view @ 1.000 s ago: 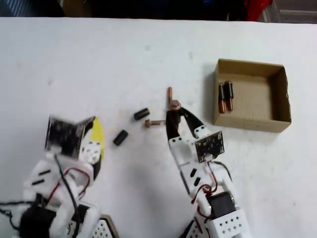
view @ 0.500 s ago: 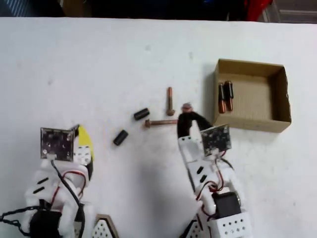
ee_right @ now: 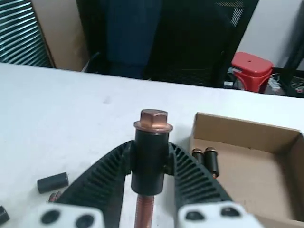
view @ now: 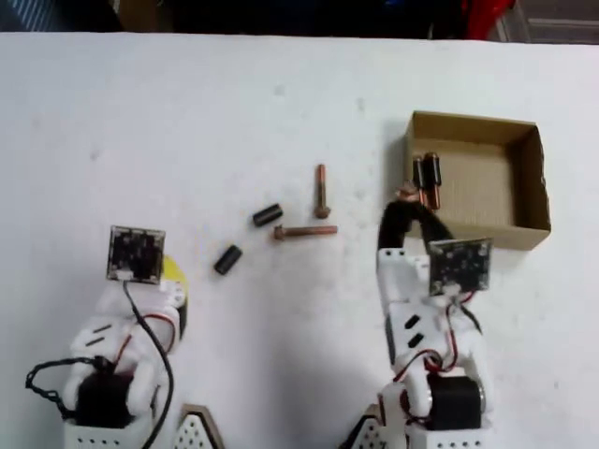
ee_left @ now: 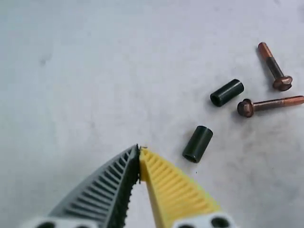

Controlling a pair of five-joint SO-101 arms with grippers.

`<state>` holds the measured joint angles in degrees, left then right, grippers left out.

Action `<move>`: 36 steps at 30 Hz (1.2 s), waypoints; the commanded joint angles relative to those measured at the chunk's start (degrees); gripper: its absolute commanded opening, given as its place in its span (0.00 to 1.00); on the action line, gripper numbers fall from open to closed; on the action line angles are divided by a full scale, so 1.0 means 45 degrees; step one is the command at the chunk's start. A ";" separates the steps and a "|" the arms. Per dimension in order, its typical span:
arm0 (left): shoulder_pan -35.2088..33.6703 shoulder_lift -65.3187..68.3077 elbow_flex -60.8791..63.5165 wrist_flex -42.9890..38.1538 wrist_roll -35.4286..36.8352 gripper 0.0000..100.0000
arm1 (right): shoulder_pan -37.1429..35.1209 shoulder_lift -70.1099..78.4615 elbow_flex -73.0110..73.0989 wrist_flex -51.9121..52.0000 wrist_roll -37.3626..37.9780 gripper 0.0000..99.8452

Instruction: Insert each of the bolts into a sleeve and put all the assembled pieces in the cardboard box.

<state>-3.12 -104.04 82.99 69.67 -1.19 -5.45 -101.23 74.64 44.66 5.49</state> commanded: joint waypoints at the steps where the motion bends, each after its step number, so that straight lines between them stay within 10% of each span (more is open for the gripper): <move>1: -0.0029 -0.0107 0.0488 -0.0059 -0.0137 0.02 | 0.0596 -0.0029 -0.1621 0.0440 0.0137 0.02; 36: -0.0068 -0.0107 0.2696 -0.0059 -0.0137 0.02 | 0.4269 1.8061 -1.1937 -0.0440 0.1836 0.02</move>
<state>-3.12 -104.13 95.30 69.67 -1.19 12.40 -23.78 28.13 44.57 12.88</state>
